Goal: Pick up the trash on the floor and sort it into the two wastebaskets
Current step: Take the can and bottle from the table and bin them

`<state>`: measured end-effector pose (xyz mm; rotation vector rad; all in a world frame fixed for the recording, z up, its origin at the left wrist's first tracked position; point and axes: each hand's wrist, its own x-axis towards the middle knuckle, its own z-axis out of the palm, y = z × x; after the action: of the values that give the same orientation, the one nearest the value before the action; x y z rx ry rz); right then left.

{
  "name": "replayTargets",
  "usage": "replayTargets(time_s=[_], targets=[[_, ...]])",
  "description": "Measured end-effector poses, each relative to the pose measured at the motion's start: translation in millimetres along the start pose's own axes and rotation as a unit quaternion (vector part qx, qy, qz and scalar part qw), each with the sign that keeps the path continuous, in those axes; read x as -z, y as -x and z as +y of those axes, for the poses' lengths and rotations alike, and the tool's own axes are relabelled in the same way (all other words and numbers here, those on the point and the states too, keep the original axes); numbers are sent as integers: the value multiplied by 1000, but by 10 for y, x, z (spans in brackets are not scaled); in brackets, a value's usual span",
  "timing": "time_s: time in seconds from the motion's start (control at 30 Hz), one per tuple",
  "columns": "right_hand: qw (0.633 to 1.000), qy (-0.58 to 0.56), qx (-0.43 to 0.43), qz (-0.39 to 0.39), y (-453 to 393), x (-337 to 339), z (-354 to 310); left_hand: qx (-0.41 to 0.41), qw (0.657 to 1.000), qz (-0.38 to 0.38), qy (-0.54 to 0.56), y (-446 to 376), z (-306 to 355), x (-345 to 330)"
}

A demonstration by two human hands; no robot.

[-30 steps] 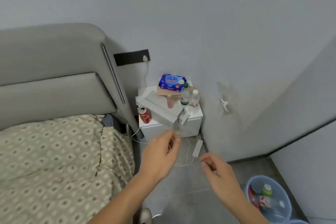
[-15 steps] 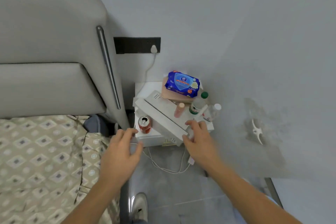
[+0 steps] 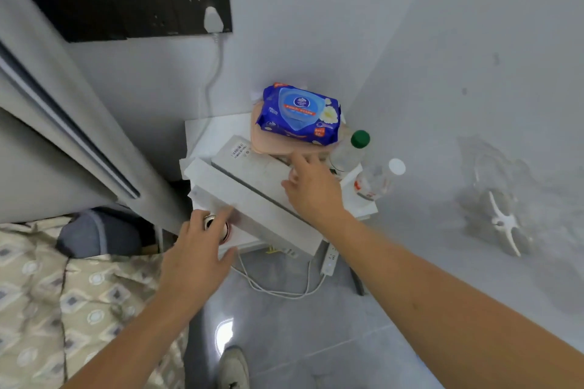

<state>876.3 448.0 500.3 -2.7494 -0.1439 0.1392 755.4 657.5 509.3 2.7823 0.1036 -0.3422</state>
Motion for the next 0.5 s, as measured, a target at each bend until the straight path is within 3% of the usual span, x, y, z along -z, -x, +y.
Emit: replayTargets(time_s=[0.2,0.5], targets=[[998,-30,24,44,278,201,62,-17,999,33,-11,16,107,104],[982,-144,-91,81,1937,758,373,-29,996,43,77,686,855,634]])
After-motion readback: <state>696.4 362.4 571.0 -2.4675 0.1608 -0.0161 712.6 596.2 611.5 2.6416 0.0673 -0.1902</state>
